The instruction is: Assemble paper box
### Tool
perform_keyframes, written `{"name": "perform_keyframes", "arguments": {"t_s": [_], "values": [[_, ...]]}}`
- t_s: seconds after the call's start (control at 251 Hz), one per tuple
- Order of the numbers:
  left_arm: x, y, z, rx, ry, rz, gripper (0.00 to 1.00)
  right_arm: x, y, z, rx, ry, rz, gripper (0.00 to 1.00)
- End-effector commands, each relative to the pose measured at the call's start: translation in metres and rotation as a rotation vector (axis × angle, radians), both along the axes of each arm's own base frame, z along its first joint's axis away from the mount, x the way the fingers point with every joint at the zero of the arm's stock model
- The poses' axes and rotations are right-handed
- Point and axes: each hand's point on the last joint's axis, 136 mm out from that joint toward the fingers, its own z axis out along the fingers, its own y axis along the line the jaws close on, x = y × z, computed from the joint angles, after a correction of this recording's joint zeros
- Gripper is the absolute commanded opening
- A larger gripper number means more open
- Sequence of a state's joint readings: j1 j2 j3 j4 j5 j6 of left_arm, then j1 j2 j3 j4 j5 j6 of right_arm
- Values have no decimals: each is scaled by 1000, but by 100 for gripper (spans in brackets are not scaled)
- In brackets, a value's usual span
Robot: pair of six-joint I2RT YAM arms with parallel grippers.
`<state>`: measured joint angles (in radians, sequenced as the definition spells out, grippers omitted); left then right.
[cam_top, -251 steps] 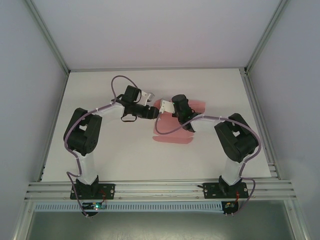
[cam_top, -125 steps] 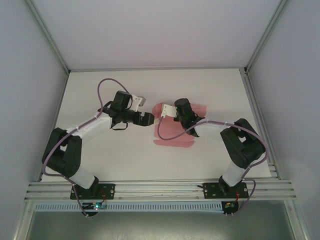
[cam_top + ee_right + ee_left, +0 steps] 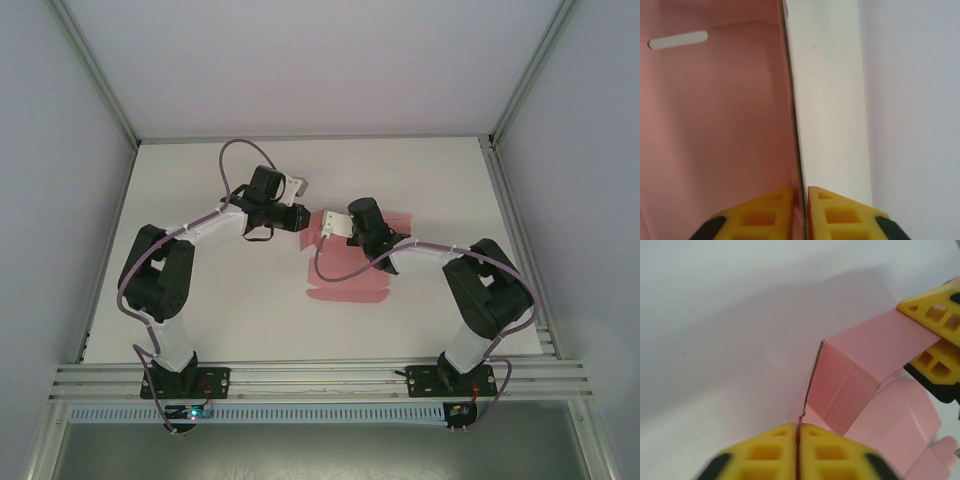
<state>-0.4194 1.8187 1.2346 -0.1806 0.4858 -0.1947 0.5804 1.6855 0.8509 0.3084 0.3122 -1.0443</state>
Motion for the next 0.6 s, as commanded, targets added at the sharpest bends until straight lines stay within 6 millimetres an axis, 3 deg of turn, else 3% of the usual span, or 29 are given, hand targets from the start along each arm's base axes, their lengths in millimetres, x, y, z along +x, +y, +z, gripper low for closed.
{"name": "perform_keyframes", "arguments": {"t_s": [0.0, 0.212, 0.443, 0.595], "values": [[-6, 1, 5, 80, -73, -31, 0, -6, 0, 6, 28, 48, -6, 22], [-19, 12, 11, 150, -182, -101, 0, -7, -28, 11, 2, 146, -22, 26], [-18, 11, 20, 162, -206, -129, 0, -12, -33, 7, -22, 200, -9, 21], [-16, 14, 15, 177, -199, -114, 0, -7, -38, 9, -19, 163, -46, 19]]}}
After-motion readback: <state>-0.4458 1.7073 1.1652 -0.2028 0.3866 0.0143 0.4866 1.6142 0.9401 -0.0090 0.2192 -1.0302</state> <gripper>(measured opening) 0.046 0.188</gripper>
